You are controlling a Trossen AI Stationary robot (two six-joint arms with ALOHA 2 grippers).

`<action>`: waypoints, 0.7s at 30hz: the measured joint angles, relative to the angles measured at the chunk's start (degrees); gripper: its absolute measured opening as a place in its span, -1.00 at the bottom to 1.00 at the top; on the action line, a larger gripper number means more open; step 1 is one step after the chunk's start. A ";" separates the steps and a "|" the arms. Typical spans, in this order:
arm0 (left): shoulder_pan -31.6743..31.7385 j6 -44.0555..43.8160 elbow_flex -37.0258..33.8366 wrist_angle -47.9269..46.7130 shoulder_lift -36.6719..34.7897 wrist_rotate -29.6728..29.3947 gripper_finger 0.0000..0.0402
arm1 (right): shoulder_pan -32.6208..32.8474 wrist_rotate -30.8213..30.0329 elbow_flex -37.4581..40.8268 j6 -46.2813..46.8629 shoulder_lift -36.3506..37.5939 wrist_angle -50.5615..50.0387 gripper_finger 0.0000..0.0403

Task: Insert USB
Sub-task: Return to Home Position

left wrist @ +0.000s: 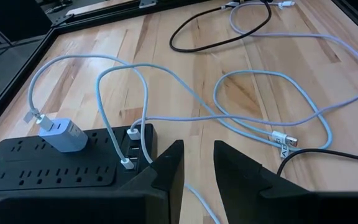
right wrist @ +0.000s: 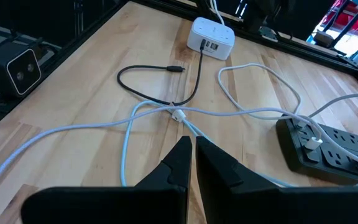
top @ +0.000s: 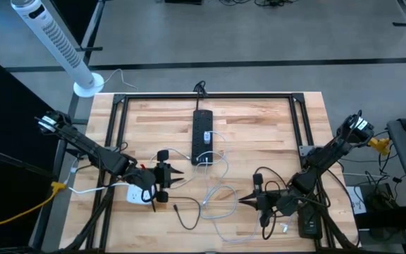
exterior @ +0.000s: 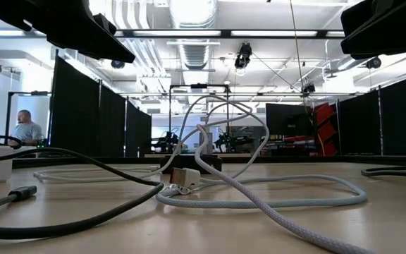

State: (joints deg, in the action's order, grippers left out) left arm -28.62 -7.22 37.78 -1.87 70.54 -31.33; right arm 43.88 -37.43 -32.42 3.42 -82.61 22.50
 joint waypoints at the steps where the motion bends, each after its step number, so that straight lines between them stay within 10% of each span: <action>1: 0.00 0.00 0.00 -0.02 0.00 0.00 -0.63 | 0.00 0.00 0.00 0.00 0.00 -0.02 -0.97; 21: 0.00 -1.29 0.00 -1.20 -0.02 -0.06 -0.63 | 0.00 0.00 0.00 0.00 0.00 0.00 -0.97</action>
State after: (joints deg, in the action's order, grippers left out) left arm -28.62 -8.51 37.78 -3.07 70.52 -31.39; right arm 43.88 -37.43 -32.42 3.42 -82.61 22.50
